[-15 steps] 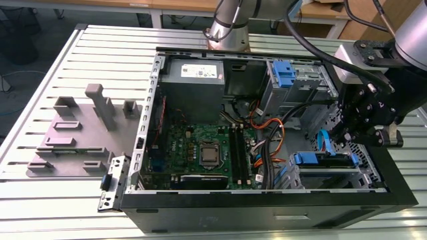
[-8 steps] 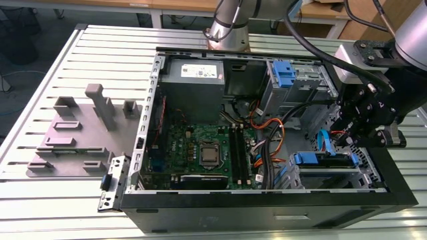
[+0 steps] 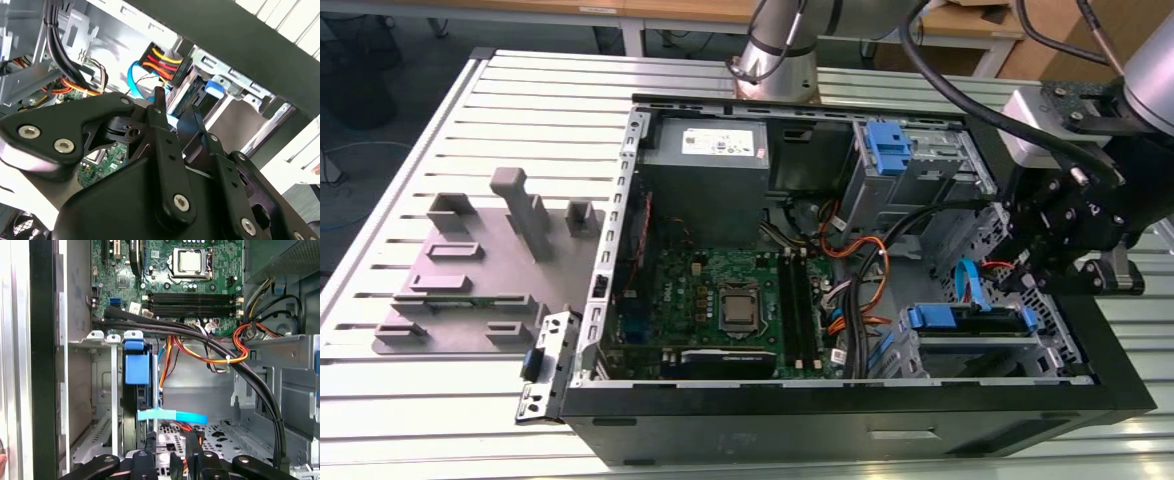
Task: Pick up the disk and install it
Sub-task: 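Insert the second disk wire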
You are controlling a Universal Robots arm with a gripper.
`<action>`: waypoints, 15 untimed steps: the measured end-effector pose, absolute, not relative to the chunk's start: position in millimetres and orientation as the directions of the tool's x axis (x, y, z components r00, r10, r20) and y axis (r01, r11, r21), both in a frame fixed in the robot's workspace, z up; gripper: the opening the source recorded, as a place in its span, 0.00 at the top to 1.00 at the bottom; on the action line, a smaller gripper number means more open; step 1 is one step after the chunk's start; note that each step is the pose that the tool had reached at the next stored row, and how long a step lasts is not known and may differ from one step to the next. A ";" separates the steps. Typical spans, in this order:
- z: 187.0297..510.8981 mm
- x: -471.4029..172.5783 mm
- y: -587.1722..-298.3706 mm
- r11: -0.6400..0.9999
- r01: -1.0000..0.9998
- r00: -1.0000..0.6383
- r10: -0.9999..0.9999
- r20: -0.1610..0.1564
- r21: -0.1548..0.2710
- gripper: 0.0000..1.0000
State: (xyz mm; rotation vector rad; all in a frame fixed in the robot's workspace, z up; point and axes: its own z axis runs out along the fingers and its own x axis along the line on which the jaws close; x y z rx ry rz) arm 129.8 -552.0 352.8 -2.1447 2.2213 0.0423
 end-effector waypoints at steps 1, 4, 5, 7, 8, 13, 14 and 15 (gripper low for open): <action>352.8 131.6 -551.9 0.036 -0.999 -0.034 -0.998 -0.058 -0.018 0.63; 352.6 136.7 -551.9 0.036 -0.999 -0.035 -0.998 -0.058 -0.018 0.63; 352.6 138.2 -551.8 0.036 -0.999 -0.034 -0.998 -0.058 -0.018 0.63; 352.4 139.8 -551.8 0.035 -0.999 -0.034 -0.998 -0.058 -0.017 0.63; 352.2 140.5 -551.8 0.035 -0.999 -0.034 -0.998 -0.058 -0.018 0.63; 351.6 146.4 -551.8 0.035 -0.999 -0.034 -0.998 -0.058 -0.017 0.63; 351.4 147.7 -551.8 0.035 -0.999 -0.034 -0.998 -0.058 -0.017 0.63; 351.0 148.8 -551.8 0.035 -0.999 -0.034 -0.998 -0.058 -0.017 0.63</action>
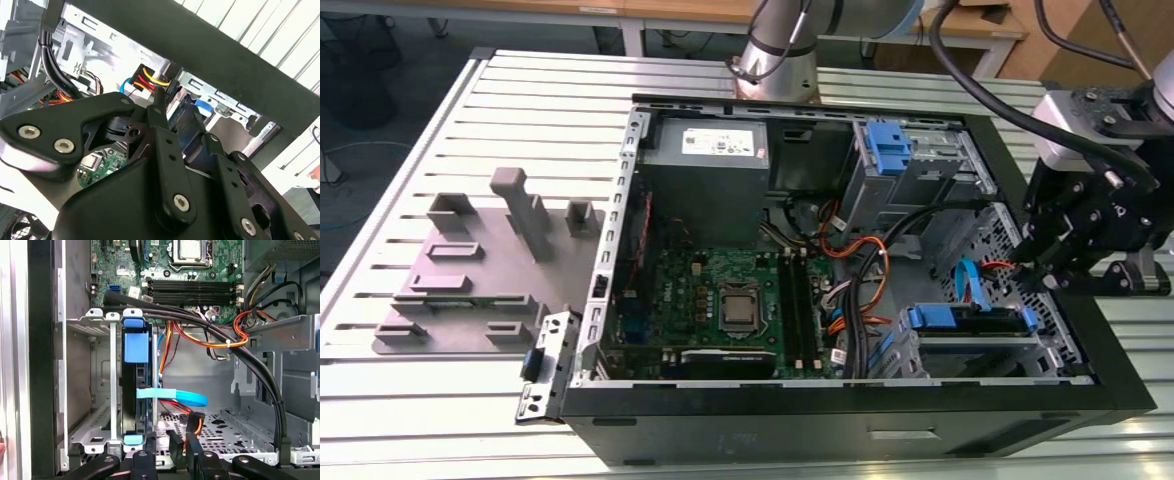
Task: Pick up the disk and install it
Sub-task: 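Insert the second disk wire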
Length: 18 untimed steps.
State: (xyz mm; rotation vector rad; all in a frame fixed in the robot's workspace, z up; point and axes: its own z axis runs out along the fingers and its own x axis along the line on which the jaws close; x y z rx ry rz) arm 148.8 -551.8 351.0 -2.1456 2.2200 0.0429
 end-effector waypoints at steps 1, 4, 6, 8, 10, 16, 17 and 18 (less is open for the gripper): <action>350.5 149.8 -551.8 0.035 -0.999 -0.034 -0.998 -0.058 -0.017 0.63; 348.0 152.0 -551.8 0.034 -0.999 -0.033 -0.998 -0.058 -0.018 0.63; 345.8 152.3 -551.9 0.034 -0.999 -0.033 -0.998 -0.058 -0.017 0.63; 344.6 152.3 -551.8 0.034 -0.999 -0.033 -0.998 -0.058 -0.018 0.63; 344.7 152.4 -551.9 0.034 -0.999 -0.033 -0.998 -0.057 -0.018 0.63; 344.5 152.4 -551.9 0.034 -0.999 -0.033 -0.998 -0.057 -0.018 0.63; 344.5 152.4 -551.9 0.034 -0.999 -0.033 -0.998 -0.057 -0.018 0.65; 344.5 152.4 -551.9 0.034 -0.999 -0.033 -0.998 -0.056 -0.018 0.71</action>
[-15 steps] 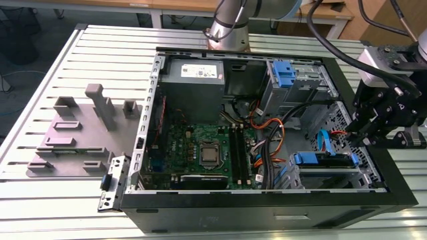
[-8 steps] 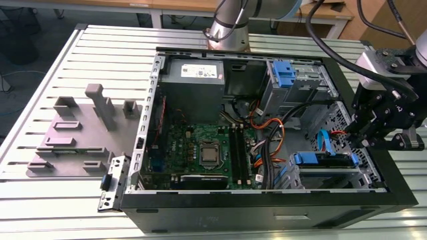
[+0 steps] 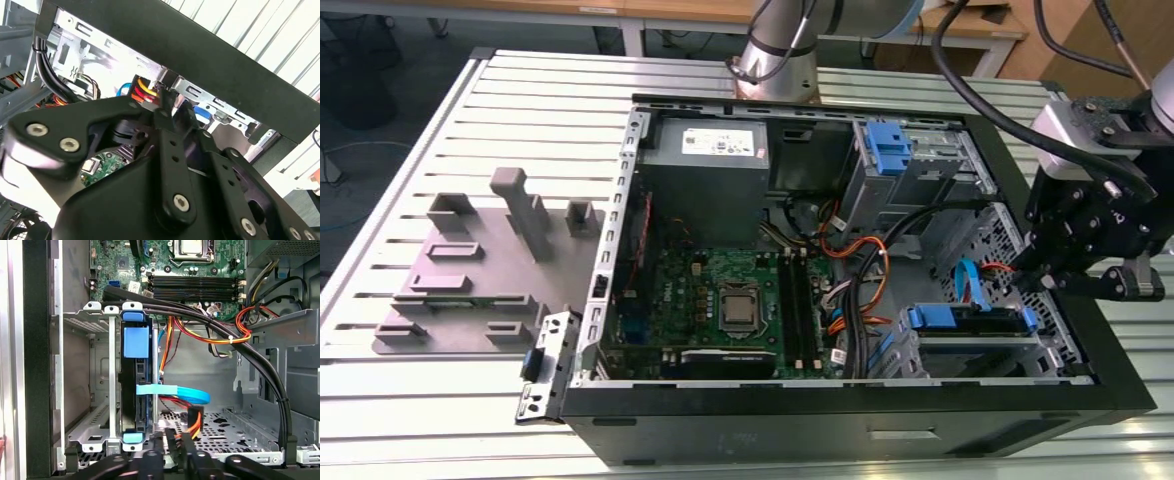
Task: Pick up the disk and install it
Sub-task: 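Insert the second disk wire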
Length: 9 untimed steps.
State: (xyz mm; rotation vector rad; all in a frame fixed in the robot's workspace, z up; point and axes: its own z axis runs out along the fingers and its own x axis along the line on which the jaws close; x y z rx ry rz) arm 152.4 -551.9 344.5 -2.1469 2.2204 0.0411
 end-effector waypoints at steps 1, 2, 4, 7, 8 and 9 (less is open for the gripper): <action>344.5 152.4 -551.8 0.034 -0.999 -0.033 -0.998 -0.056 -0.018 0.71; 344.5 152.4 -551.8 0.034 -0.999 -0.033 -0.998 -0.056 -0.017 0.77; 344.5 152.4 -551.8 0.034 -0.999 -0.033 -0.998 -0.056 -0.018 0.83; 344.5 152.4 -551.8 0.034 -0.999 -0.033 -0.998 -0.056 -0.018 0.84; 344.5 152.4 -551.8 0.034 -0.999 -0.033 -0.998 -0.055 -0.018 0.84; 344.5 152.4 -551.8 0.034 -0.999 -0.033 -0.998 -0.055 -0.018 0.84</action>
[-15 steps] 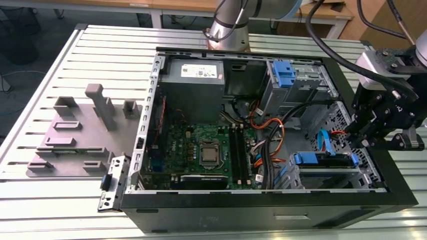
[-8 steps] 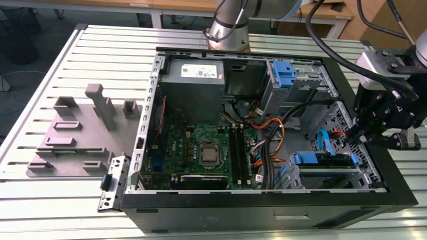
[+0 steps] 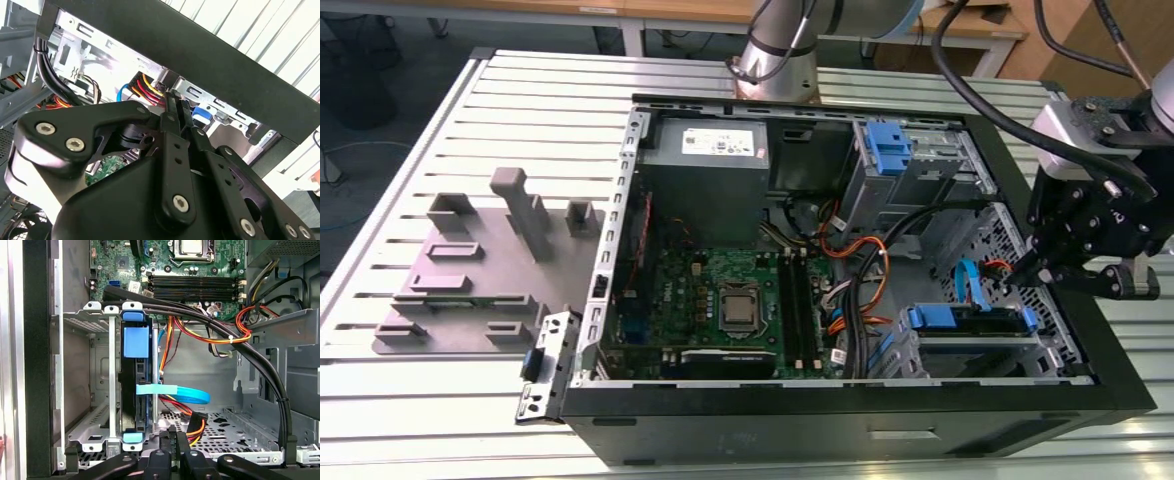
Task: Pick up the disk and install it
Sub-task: 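Insert the second disk wire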
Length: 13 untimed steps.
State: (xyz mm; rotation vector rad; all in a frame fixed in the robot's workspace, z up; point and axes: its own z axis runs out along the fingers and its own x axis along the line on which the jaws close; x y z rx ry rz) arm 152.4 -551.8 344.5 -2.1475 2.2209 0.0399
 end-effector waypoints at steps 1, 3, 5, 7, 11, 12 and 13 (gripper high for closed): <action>344.5 152.4 -551.8 0.034 -0.999 -0.033 -0.998 -0.055 -0.018 0.84; 344.6 151.5 -551.7 0.034 -0.999 -0.033 -0.998 -0.055 -0.018 0.84; 344.5 146.9 -551.8 0.034 -0.999 -0.033 -0.998 -0.055 -0.021 0.84; 344.5 142.7 -551.8 0.034 -0.999 -0.033 -0.998 -0.055 -0.023 0.84; 344.5 138.0 -552.0 0.034 -0.999 -0.033 -0.998 -0.055 -0.025 0.84; 344.5 137.3 -552.2 0.034 -0.999 -0.033 -0.998 -0.055 -0.025 0.84; 344.6 137.2 -552.6 0.034 -0.999 -0.033 -0.998 -0.055 -0.025 0.84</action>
